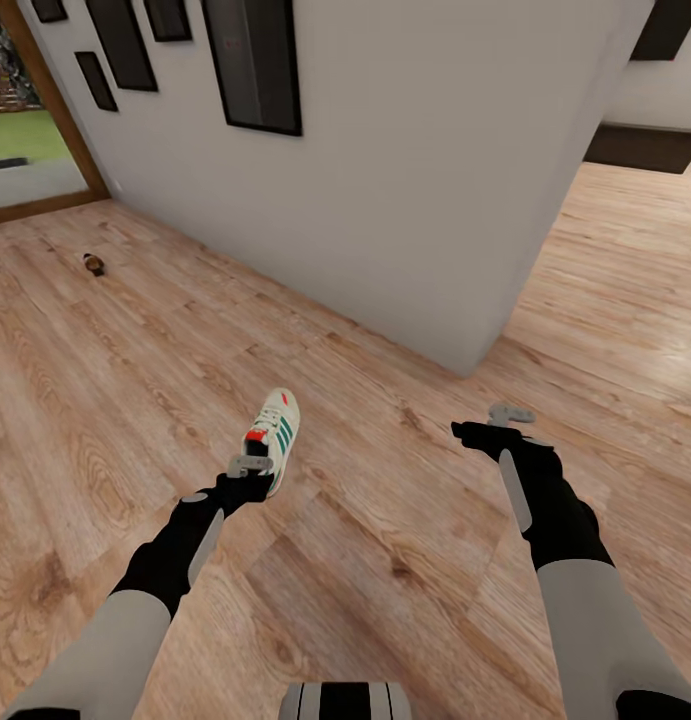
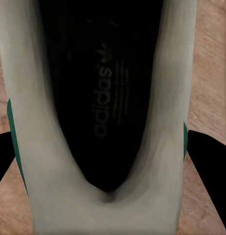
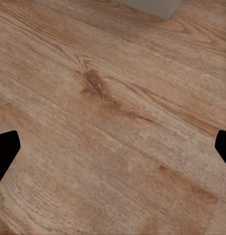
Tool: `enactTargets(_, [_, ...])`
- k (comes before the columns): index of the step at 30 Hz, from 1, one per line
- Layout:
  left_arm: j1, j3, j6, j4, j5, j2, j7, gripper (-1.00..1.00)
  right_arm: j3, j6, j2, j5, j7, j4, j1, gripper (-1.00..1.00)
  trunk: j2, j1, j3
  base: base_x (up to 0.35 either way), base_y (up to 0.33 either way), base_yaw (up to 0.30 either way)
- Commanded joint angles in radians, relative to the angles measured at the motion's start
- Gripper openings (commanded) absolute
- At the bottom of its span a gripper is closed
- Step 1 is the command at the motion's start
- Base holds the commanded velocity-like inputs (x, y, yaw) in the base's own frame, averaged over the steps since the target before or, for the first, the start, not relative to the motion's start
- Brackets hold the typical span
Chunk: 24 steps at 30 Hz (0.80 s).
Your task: Pick up the two gym shoes and the two sandals from the corridor floor and place them onto the hallstand (shoe rack) in the corridor, making sure they are on the rack and not on the floor. Arrange them so the two gym shoes are next to each other and the two sandals are next to each other.
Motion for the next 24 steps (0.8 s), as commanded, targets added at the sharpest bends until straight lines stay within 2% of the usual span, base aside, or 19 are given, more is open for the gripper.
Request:
enactTargets(1, [-0.001,0.001,0.006,-0.001,0.000,-0.001,-0.003,-1.00,-0.001,0.005,0.000,-0.004,-0.001,-0.001,0.000,1.00,0.000,-0.001,0.004,0.000,0.000,0.000])
enactTargets(17, [0.000,-0.001,0.008,-0.001,0.003,-0.001,-0.003,-1.00,-0.001,0.005,0.001,-0.004,0.000,0.000,0.001,1.00,0.004,-0.008,0.090,0.000,0.000,0.000])
enactTargets(19, [0.000,-0.001,0.008,-0.001,0.010,-0.001,-0.003,-1.00,-0.001,0.005,0.001,-0.004,0.000,0.000,0.001,1.00,0.004,-0.009,0.101,0.000,0.000,0.000])
enactTargets(24, [0.000,0.000,0.009,-0.002,0.065,-0.001,-0.003,-1.00,-0.001,0.005,0.001,-0.004,0.001,0.000,0.001,1.00,0.005,-0.011,0.129,0.000,0.000,0.000])
